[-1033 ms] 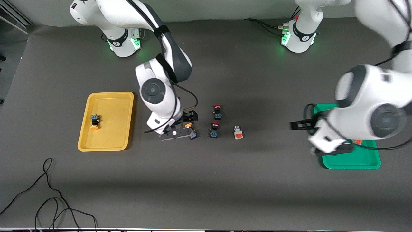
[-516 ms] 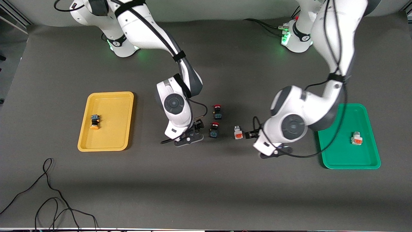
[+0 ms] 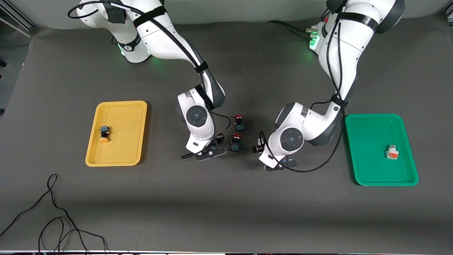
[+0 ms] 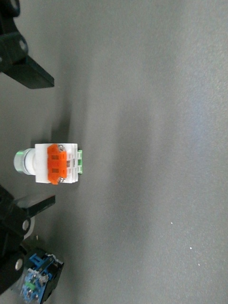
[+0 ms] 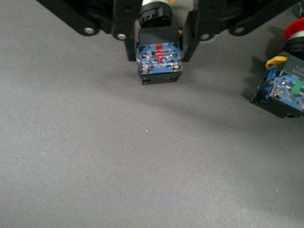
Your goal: Place green and yellow buttons in trays
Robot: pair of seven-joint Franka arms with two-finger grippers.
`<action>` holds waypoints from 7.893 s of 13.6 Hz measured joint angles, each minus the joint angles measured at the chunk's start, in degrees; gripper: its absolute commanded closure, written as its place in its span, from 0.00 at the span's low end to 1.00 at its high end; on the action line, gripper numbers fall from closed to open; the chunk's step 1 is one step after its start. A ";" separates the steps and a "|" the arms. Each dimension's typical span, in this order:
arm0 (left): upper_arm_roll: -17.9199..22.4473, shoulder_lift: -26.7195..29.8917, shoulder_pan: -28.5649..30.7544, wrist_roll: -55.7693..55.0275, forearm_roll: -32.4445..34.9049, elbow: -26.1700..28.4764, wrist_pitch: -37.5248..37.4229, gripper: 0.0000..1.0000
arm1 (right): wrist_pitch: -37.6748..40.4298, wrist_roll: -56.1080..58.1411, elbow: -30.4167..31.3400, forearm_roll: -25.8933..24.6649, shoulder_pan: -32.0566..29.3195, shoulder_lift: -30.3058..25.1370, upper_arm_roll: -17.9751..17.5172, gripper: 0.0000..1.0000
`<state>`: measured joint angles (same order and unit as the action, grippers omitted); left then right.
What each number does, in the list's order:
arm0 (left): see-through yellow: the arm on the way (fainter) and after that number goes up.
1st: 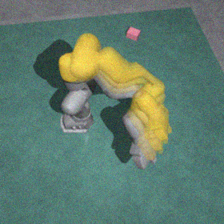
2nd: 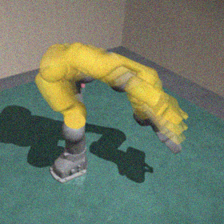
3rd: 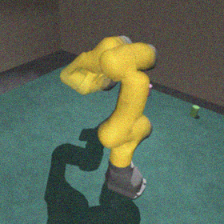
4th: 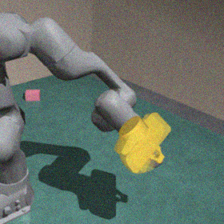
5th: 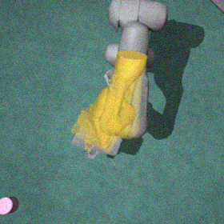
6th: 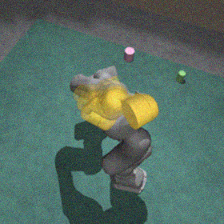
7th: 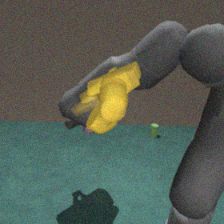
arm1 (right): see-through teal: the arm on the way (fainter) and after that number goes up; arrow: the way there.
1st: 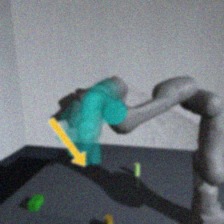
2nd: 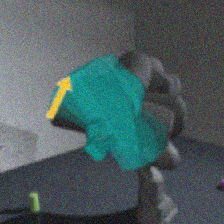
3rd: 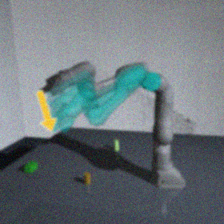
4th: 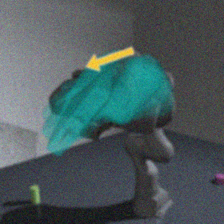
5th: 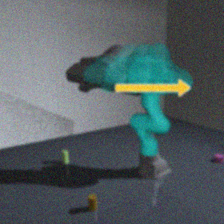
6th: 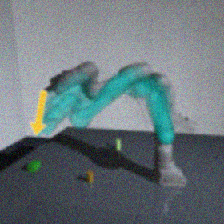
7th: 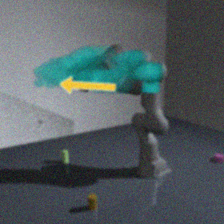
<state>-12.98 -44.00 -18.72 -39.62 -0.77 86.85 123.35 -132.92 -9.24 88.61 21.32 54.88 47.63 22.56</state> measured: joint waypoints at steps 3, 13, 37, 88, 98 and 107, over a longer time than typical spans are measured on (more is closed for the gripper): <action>0.01 -1.35 -0.92 -0.01 0.02 0.27 2.00 0.01 | 2.37 -0.03 -0.54 0.14 -0.83 -1.17 0.47 0.82; 0.03 -3.82 -2.01 -1.69 2.34 0.10 5.74 1.00 | 33.47 -4.95 -7.93 0.32 -1.41 -15.96 13.79 0.82; 1.66 8.33 24.57 34.19 12.15 -20.06 -43.75 1.00 | -2.88 26.39 38.91 10.12 -0.87 -19.53 28.46 0.00; -9.78 24.25 35.17 42.65 11.50 -17.09 -56.11 0.00 | 44.57 10.54 8.58 -22.08 -55.67 -49.15 -21.26 0.00; 9.03 24.97 16.42 42.72 10.68 -17.32 -55.55 0.01 | 44.04 10.52 8.60 -22.00 -55.67 -49.68 -21.27 0.00; 15.62 38.50 9.99 46.41 10.11 4.42 -37.03 0.01 | 43.86 10.52 8.61 -22.01 -55.67 -49.58 -21.27 0.00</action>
<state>2.64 -5.49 -8.73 6.79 9.35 91.27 86.32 -89.06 1.29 97.22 -0.69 -0.78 -1.95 1.29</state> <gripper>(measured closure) 0.013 0.000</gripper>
